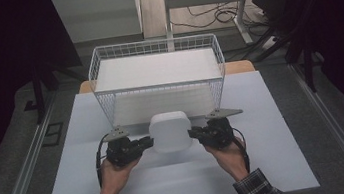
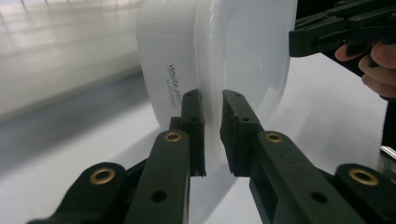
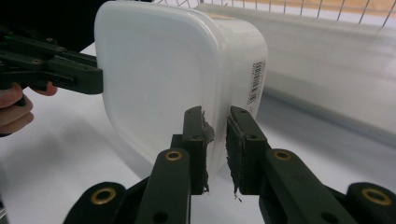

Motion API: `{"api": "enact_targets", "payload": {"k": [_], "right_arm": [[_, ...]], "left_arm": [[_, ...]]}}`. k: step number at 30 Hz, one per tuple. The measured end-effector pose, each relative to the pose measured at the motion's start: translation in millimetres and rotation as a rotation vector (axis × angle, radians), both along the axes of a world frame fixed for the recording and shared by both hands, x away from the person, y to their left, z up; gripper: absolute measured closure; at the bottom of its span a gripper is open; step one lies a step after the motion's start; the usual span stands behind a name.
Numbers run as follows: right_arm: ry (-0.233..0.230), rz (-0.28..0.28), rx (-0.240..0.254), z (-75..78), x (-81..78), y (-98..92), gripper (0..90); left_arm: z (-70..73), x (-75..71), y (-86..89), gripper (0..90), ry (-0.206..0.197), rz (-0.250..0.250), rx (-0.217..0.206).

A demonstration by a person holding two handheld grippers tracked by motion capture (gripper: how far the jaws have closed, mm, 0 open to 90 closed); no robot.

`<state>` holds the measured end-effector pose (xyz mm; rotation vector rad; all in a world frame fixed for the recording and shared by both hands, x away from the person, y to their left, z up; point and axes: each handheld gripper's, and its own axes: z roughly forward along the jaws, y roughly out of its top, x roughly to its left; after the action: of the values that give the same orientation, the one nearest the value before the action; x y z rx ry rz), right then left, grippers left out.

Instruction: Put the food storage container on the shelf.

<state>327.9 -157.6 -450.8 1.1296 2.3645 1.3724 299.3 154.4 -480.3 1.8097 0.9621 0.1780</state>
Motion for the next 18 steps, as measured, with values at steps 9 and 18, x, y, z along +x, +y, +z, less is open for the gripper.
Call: {"api": "enact_targets", "payload": {"k": [9,18], "right_arm": [[-0.007,-0.019,0.005,2.5,24.6,3.6,76.5],[0.01,-0.061,0.036,-3.4,55.6,5.6,75.8]], "left_arm": [[8.2,21.5,-0.6,80.5,-0.001,0.023,-0.004],[10.8,53.0,-2.8,80.6,0.019,0.054,0.005]]}}
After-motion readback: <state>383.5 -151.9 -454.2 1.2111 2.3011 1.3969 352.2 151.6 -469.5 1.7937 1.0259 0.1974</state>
